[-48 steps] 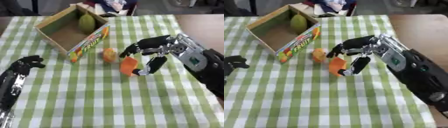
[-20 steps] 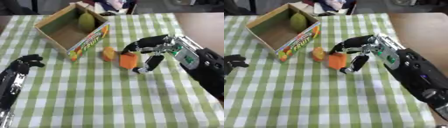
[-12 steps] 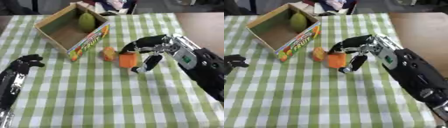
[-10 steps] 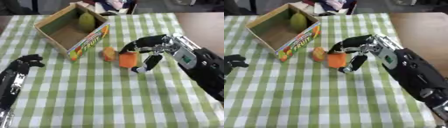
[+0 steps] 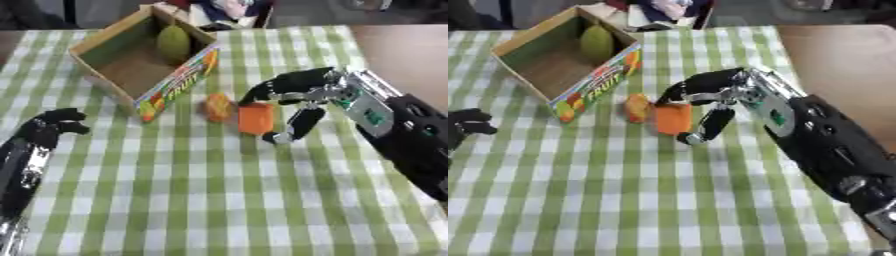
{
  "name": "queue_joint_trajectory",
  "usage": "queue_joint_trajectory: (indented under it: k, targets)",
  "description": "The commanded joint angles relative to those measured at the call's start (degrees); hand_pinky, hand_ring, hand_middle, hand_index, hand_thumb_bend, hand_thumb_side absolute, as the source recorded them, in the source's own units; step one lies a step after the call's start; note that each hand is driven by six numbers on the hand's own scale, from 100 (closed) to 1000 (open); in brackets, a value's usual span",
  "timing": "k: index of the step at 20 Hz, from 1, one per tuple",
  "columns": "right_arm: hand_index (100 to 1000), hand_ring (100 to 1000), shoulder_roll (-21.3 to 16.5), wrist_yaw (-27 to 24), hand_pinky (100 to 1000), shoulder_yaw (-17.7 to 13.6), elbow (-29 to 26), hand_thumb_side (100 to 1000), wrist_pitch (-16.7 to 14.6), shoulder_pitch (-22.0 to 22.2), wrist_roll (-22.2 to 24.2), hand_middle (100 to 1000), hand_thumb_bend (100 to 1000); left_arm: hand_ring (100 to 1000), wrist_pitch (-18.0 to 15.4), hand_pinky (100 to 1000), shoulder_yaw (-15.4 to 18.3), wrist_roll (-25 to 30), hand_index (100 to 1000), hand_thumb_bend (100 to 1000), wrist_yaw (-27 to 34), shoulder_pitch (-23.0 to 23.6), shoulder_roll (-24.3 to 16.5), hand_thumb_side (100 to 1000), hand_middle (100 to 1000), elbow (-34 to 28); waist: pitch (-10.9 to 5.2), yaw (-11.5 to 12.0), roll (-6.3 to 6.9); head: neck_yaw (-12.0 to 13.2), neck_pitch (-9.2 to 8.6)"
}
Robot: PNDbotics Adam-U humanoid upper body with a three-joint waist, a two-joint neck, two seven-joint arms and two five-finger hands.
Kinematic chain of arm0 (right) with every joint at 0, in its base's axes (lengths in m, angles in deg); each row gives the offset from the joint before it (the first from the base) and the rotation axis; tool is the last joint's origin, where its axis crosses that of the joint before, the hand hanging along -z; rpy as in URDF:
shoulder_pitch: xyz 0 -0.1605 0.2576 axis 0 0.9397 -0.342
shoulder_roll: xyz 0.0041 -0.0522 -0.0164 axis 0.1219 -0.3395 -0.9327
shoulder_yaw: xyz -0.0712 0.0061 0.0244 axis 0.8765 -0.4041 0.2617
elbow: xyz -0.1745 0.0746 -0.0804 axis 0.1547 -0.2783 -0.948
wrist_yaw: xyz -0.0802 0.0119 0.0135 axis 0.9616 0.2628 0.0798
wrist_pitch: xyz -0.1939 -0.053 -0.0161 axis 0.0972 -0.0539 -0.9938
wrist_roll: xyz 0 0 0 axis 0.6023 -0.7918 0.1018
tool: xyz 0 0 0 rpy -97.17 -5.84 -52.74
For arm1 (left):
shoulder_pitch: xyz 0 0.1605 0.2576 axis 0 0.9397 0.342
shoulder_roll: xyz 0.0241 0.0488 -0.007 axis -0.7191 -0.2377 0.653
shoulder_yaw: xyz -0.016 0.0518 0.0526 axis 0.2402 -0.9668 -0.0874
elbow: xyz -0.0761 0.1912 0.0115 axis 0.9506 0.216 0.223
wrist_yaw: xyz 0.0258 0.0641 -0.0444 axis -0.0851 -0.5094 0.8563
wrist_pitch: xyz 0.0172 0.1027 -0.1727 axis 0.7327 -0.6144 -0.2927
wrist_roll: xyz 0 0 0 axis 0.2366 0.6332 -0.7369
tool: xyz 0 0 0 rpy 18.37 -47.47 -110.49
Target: Pick up objects on the table and place them in the box.
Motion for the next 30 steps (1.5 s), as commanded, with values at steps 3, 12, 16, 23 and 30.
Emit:
queue_joint_trajectory:
  k: [3,12,16,23,30]
  targets:
    - [992,934,-1.32,0.44,895,-0.98,-1.71,486,-0.21,-0.99,-0.3,942,266,677,-0.14,850,0.27,0.08,828,100,0.23,-0.43,-0.95,897,708,-0.73,-0.75,-0.06,0.06,0.15,0.41]
    - [1000,941,-1.65,0.88,902,-0.99,-2.44,489,-0.35,-0.97,-0.44,960,282,678,-0.15,850,0.29,0.09,828,100,0.24,-0.37,-0.98,897,709,-0.73,-0.8,-0.15,0.08,0.17,0.46]
    - [1000,940,-1.44,0.9,901,-0.72,-2.02,497,-0.56,-0.86,-0.06,955,276,678,-0.18,851,0.27,0.14,828,100,0.27,-0.39,-0.96,897,709,-0.74,-0.79,-0.13,0.1,0.17,0.4]
    - [999,935,-0.57,0.86,894,-0.51,-1.28,513,-0.82,-0.66,0.3,938,274,679,-0.2,851,0.23,0.21,829,100,0.28,-0.35,-0.93,897,710,-0.71,-0.77,-0.12,0.21,0.03,0.48]
    - [997,931,0.87,0.77,888,-0.29,-0.5,534,-0.82,-0.31,0.53,927,238,679,-0.22,852,0.2,0.32,829,100,0.29,-0.32,-0.87,898,711,-0.63,-0.74,-0.08,0.23,-0.13,0.59]
